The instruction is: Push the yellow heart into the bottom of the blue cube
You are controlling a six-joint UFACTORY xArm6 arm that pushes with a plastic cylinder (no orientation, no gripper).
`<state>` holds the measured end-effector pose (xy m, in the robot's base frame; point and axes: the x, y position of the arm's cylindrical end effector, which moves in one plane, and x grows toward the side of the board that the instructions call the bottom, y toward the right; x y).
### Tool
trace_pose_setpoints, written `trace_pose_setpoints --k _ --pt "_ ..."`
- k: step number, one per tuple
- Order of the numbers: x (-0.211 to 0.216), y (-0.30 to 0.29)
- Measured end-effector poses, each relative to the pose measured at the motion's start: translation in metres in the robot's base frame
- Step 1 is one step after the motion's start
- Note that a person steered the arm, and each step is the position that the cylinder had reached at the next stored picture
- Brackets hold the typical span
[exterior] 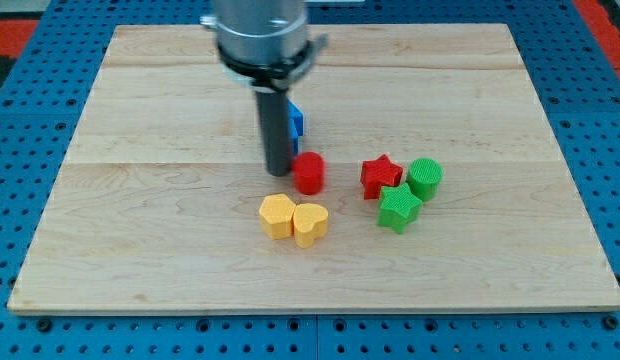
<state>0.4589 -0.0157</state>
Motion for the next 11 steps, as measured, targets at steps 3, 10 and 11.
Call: trace_pose_setpoints --k 3,10,11 --pt "0.047 0.058" --pt "0.048 -0.041" --pt "0.035 -0.037"
